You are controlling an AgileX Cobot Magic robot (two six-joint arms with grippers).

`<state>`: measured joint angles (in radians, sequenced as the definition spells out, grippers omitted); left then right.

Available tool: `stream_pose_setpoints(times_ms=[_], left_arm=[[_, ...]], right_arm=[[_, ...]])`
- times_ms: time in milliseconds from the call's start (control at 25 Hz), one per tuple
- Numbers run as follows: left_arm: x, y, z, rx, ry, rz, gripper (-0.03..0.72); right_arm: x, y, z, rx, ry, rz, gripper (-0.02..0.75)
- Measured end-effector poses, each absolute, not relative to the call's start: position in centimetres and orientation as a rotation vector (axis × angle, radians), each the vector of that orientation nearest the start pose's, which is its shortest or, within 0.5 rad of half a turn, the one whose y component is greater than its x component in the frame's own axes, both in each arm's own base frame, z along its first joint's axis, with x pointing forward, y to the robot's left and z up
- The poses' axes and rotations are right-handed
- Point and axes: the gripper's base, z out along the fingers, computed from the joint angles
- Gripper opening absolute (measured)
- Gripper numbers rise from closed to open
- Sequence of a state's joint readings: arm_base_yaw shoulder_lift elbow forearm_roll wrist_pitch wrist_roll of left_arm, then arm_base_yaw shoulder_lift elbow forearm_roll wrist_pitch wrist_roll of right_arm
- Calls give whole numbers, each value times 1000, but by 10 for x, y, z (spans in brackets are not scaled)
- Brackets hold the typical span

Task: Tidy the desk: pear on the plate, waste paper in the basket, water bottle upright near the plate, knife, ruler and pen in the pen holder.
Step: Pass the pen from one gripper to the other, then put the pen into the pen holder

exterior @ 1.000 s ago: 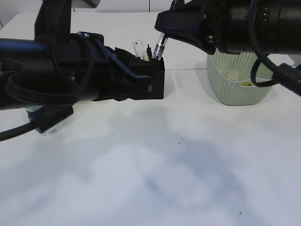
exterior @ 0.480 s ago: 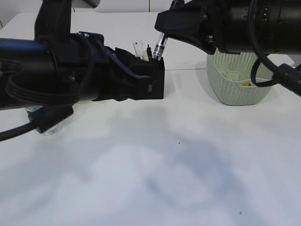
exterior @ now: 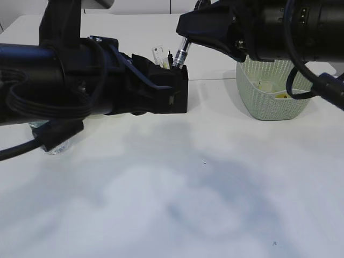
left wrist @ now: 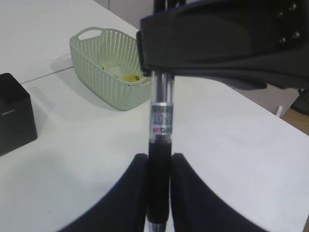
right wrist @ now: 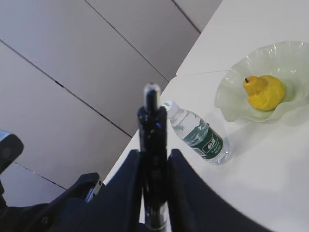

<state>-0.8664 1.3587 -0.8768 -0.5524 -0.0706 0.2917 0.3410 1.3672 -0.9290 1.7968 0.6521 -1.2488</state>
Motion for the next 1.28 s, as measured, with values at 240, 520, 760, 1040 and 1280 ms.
stream_pose_setpoints(times_ms=[240,520,760,1040,1280], left_arm=[[200,-230,301,563,1888,-717,113],[200,-230,301,563,1888,-717,121],[200,-230,301,558,1890,-721,131],[200,-230,301,554,1894,-724,160],[200,-230,301,554,1894,-724,188]], right_arm=[[260,150,329,-260,1866,1228,152],[260,151,329,-268,1863,1238,152],[259,151,329,-281,1859,1231,151],[259,151,329,-323,1842,1199,151],[259,151,329,-349,1831,1179,150]])
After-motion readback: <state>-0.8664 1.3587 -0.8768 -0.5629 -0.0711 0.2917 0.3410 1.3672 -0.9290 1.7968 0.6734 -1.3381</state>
